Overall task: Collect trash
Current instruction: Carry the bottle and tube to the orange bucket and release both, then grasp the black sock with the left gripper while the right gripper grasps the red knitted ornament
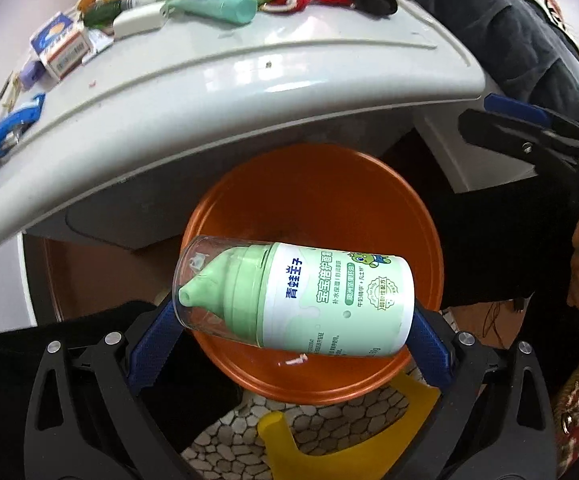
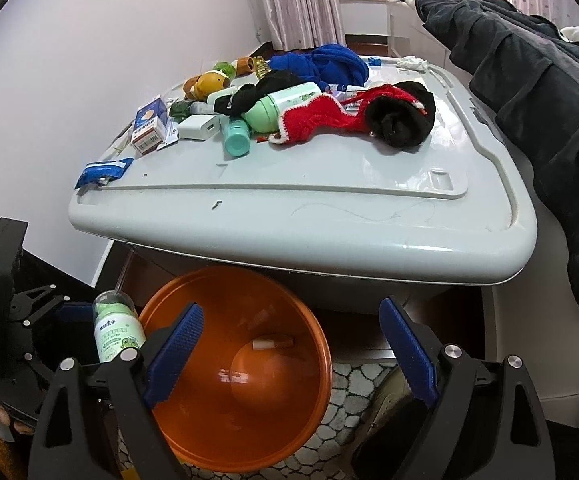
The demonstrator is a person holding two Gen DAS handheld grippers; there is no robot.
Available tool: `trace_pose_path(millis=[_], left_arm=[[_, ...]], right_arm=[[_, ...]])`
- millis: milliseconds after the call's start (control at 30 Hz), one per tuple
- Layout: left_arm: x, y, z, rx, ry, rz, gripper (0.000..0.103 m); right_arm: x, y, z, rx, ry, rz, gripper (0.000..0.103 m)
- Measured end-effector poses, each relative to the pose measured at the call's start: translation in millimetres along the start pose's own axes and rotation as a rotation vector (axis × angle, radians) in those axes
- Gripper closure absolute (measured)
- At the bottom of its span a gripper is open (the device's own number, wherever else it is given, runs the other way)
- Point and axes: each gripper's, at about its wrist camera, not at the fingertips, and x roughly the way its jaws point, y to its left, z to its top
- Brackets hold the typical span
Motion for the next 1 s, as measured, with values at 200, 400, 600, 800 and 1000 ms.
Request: trace_pose_path(millis=[200, 400, 600, 800, 1000], left_arm=[[-3, 3, 5, -0.006, 0.002, -0.035, 0.007], [-6, 9, 6, -0.04, -0.006, -0.087, 0.007], [-14, 9, 5, -0.047, -0.028, -0.095, 0.007], [-17, 16, 6, -0.075, -0.033, -0.155, 0.007], [-23, 16, 8, -0.066, -0.051, -0.113, 0.007]], right_arm=[[-5, -4, 2, 0.017, -0.026, -0.01, 0.012], [-5, -7, 3, 0.037, -0.025, -0.006, 0.012], [-5, -6, 3, 0.031, -0.026, -0.009, 0.011], [-7, -7, 4, 0.04, -0.037, -0.012, 0.011], [-12, -7, 5, 0.04, -0.054, -0.015, 0.011]])
